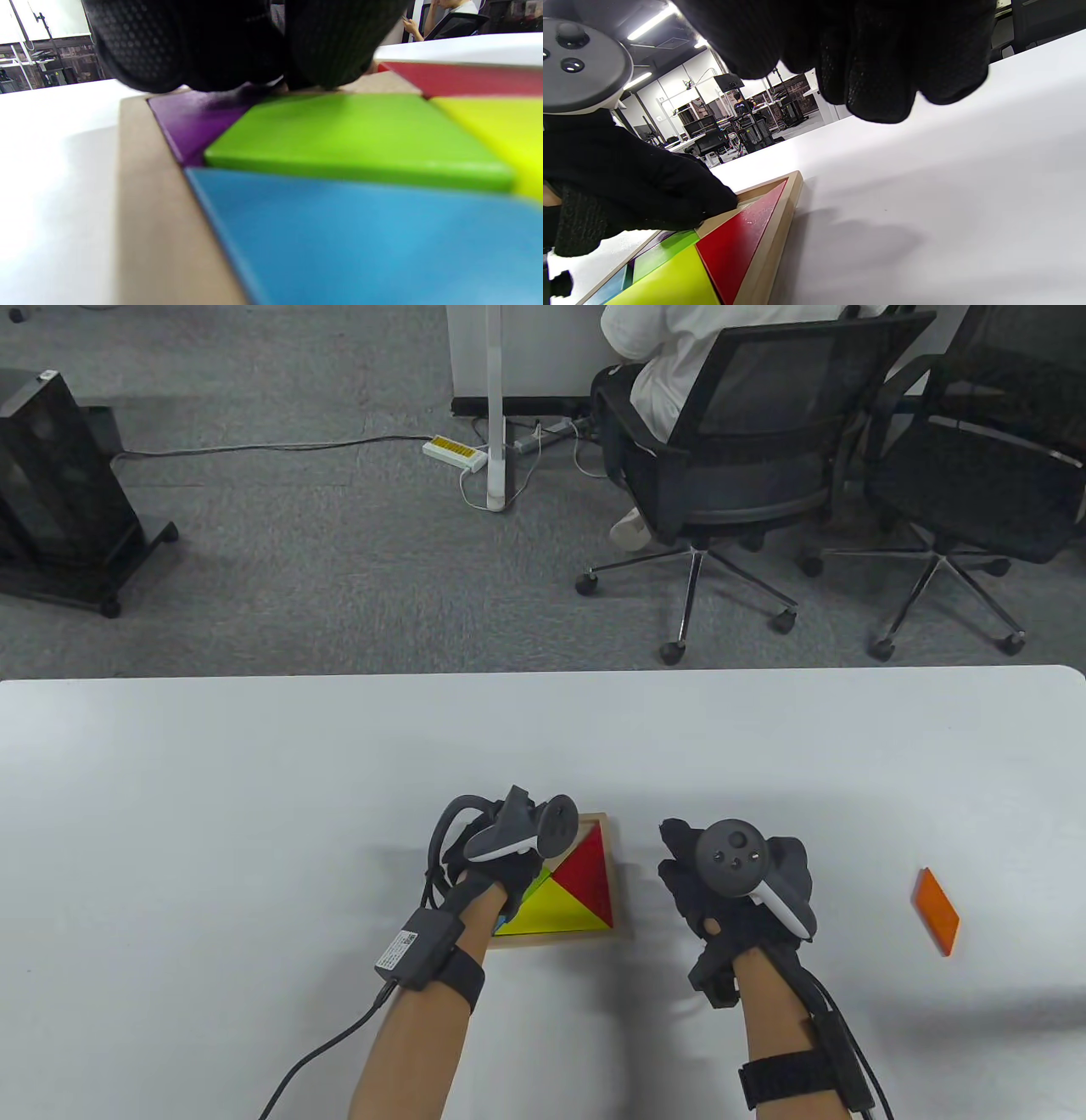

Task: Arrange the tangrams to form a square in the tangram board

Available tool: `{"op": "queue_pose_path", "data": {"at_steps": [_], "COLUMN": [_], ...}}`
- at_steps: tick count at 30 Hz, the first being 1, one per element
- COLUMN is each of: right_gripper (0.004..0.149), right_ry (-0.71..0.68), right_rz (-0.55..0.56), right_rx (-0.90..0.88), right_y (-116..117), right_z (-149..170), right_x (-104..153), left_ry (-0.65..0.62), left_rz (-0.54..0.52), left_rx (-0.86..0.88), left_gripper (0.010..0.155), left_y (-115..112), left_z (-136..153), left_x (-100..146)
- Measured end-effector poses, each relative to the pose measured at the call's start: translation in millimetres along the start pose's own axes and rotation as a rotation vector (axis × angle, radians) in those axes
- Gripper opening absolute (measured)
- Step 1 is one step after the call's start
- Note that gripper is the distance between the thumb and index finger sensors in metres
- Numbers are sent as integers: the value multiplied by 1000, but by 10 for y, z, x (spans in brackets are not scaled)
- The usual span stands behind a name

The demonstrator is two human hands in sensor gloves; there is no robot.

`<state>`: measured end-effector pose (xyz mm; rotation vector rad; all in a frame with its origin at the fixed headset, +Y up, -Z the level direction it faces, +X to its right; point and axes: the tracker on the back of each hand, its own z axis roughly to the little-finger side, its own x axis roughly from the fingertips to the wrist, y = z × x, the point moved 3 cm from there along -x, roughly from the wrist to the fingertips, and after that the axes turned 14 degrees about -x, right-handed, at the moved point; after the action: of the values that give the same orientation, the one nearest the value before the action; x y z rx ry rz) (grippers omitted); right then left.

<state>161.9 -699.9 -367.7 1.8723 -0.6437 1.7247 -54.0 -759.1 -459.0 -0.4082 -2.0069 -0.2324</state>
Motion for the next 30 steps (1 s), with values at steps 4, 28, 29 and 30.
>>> {"op": "queue_pose_path", "data": {"at_steps": [4,28,29,30], "right_gripper": [58,60,60,60], "right_ry": [1,26,37,59], "right_rz": [-1,52,55,57], "right_rx": [-7,99,107,122], "right_y": [1,-194,-236,-307], "right_z": [11,-107,-100,-76], "right_x": [-8,-15,-10,-13], "left_ry": [-4,-7,-6,-4], "left_rz": [4,-13,-19,-29], "left_rx": [-15,-69,-68,-60], "left_gripper": [42,40,41,41], "left_y": [0,70,80,96], "left_z": [4,50,52,57], "left_x": [21,140,146,154]}}
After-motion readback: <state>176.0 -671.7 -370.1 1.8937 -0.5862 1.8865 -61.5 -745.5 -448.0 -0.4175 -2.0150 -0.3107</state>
